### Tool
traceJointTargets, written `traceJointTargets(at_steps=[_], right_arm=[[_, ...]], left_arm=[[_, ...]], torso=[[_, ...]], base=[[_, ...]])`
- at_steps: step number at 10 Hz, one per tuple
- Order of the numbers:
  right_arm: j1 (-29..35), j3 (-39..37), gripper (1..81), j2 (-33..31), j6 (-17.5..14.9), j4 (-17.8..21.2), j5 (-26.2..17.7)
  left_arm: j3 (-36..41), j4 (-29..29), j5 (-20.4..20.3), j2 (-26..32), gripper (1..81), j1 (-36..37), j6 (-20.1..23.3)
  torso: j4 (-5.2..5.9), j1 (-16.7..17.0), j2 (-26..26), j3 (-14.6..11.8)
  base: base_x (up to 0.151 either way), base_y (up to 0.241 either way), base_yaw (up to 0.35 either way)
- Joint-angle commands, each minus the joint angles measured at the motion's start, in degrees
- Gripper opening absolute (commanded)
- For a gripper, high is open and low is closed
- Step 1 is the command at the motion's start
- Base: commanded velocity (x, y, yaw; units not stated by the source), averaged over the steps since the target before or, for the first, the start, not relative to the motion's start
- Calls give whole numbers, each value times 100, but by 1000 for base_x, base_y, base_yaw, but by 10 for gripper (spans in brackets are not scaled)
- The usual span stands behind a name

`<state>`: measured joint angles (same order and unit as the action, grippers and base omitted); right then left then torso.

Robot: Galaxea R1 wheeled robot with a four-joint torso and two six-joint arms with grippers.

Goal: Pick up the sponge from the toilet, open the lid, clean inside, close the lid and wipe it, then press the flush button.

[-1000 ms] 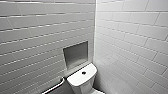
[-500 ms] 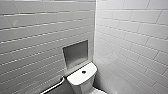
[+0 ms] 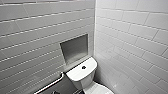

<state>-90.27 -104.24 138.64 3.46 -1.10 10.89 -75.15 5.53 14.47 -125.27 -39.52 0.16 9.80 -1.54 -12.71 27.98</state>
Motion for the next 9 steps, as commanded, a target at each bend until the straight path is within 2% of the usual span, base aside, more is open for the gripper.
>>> traceJointTargets(at_steps=[1,2,5,8,9], right_arm=[[57,124,10,-159,-3,48,-368],[66,124,10,-159,-3,48,-368],[75,124,10,-150,-3,48,-368],[75,124,10,-150,-3,48,-359],[75,124,10,-141,-3,57,-298]], left_arm=[[335,825,697,99,811,1423,28],[282,992,872,11,811,1740,28],[-78,1406,996,-306,811,2417,28],[-1019,1740,1436,-957,811,2857,28],[-1264,1810,1489,-1123,811,2998,28]], torso=[[0,0,0,184],[0,-2,2,85],[0,-9,7,140],[0,-11,11,142],[0,-11,13,313]], base=[[0,0,0],[0,0,0],[0,0,0],[0,0,0],[0,0,0]])
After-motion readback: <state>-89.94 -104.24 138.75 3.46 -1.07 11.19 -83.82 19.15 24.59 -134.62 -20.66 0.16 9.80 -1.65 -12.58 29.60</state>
